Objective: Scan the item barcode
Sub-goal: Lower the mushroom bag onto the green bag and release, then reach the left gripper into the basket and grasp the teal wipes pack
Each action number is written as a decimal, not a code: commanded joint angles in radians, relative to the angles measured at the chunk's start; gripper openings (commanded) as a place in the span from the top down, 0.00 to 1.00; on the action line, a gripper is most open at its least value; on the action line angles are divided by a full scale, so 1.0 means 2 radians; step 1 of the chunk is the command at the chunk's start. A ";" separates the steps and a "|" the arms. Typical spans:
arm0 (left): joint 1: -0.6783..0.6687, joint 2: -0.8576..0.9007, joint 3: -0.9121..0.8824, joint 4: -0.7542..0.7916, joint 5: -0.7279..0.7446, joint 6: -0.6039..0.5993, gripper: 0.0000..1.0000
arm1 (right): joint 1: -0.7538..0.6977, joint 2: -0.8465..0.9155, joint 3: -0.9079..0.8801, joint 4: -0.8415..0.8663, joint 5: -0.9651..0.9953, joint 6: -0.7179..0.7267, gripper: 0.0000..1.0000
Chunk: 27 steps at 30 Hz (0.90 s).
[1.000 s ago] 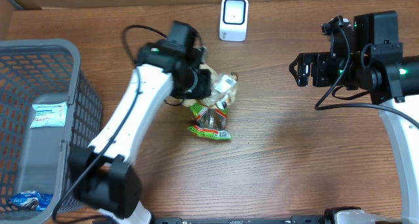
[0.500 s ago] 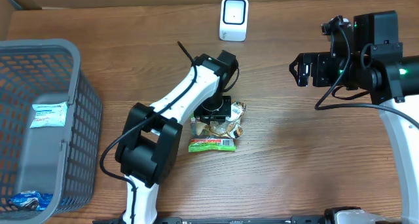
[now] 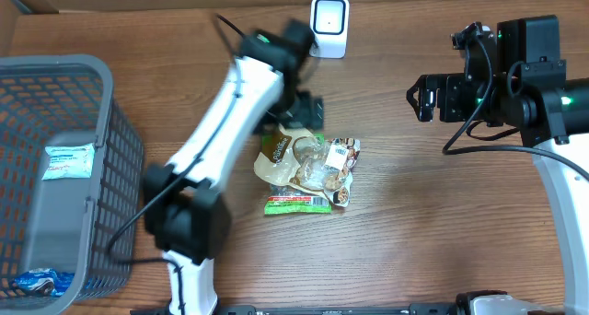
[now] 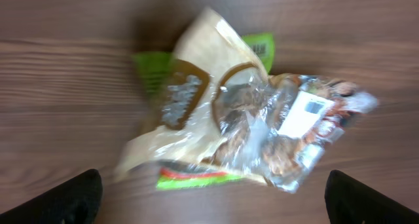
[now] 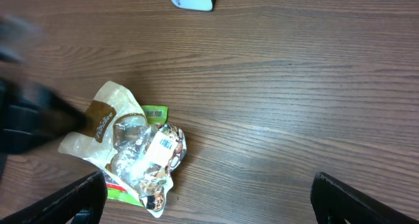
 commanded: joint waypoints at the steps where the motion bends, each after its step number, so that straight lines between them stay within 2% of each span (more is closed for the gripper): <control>1: 0.051 -0.062 0.095 -0.051 -0.007 0.027 0.00 | 0.002 0.001 0.016 0.003 -0.003 0.001 0.00; 5: 0.122 -0.105 0.162 -0.098 -0.030 0.026 0.00 | 0.002 0.001 0.016 0.002 -0.003 0.001 0.00; 12: 0.295 -0.213 0.165 -0.098 -0.075 0.023 0.00 | 0.002 0.001 0.016 0.002 -0.003 0.001 0.00; 17: 0.435 -0.236 0.160 -0.098 -0.083 0.014 0.00 | 0.002 0.001 0.016 0.003 -0.003 0.001 0.00; 22: 0.536 -0.220 0.115 -0.096 -0.076 0.001 0.00 | 0.002 0.001 0.016 0.003 -0.003 0.001 0.00; 27: 0.573 -0.201 0.016 -0.044 -0.076 -0.009 0.00 | 0.002 0.001 0.016 0.003 -0.003 0.001 0.00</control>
